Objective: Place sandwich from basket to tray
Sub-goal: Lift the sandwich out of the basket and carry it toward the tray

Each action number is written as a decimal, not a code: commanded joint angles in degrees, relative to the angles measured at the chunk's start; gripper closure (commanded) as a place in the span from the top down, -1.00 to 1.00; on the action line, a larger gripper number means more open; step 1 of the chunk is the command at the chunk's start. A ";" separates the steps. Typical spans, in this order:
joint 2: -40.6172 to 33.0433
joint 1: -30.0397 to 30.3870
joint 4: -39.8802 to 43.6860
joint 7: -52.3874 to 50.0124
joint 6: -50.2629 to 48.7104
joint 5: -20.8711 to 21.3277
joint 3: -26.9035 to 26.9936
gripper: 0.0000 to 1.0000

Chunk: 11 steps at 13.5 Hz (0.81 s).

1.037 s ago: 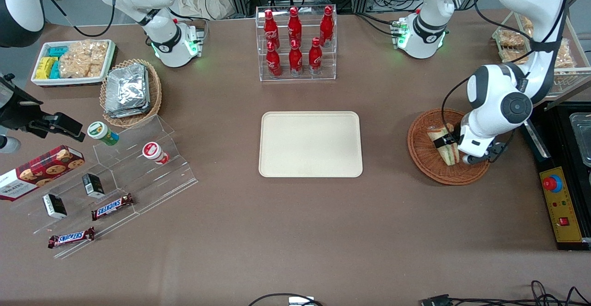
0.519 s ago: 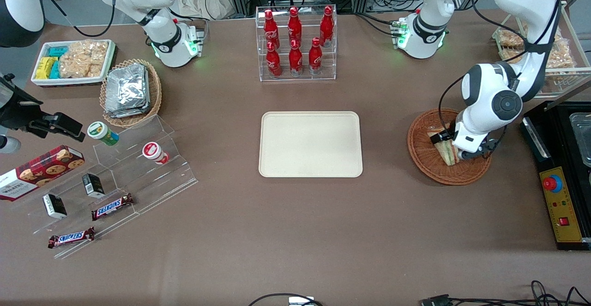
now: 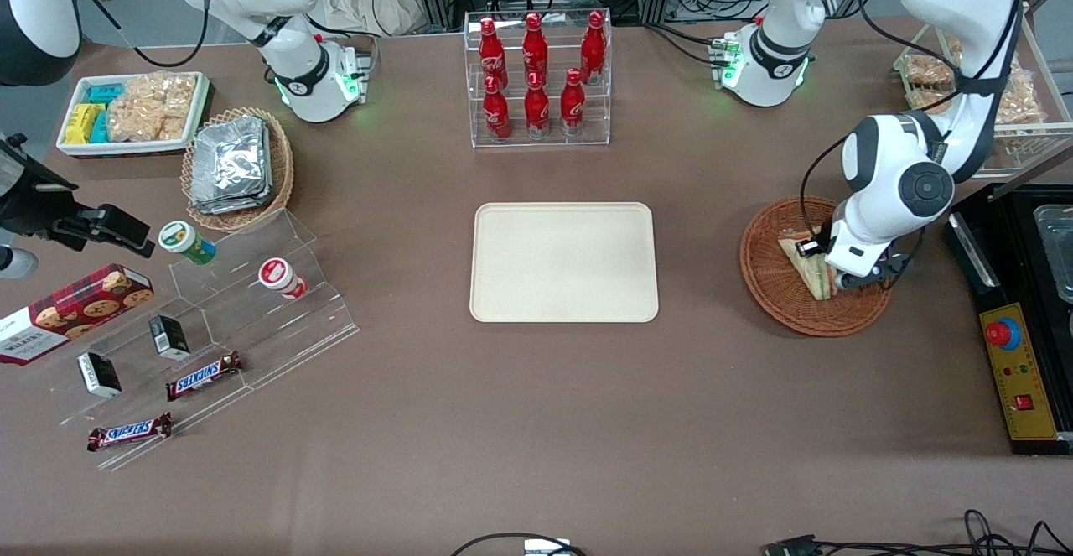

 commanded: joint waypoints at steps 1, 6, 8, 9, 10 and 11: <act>-7.86 0.13 1.66 2.14 -8.25 1.03 0.24 -1.00; -9.83 -0.49 31.75 8.03 -43.40 0.77 -0.37 -1.00; -8.42 -0.23 40.83 9.44 -50.01 0.59 -2.38 -1.00; -8.33 0.04 43.21 9.44 -51.70 0.59 -3.44 -1.00; -8.42 -0.13 44.20 8.92 -51.97 0.51 -4.24 -1.00; -8.42 -0.14 44.81 8.39 -52.15 0.33 -6.68 -1.00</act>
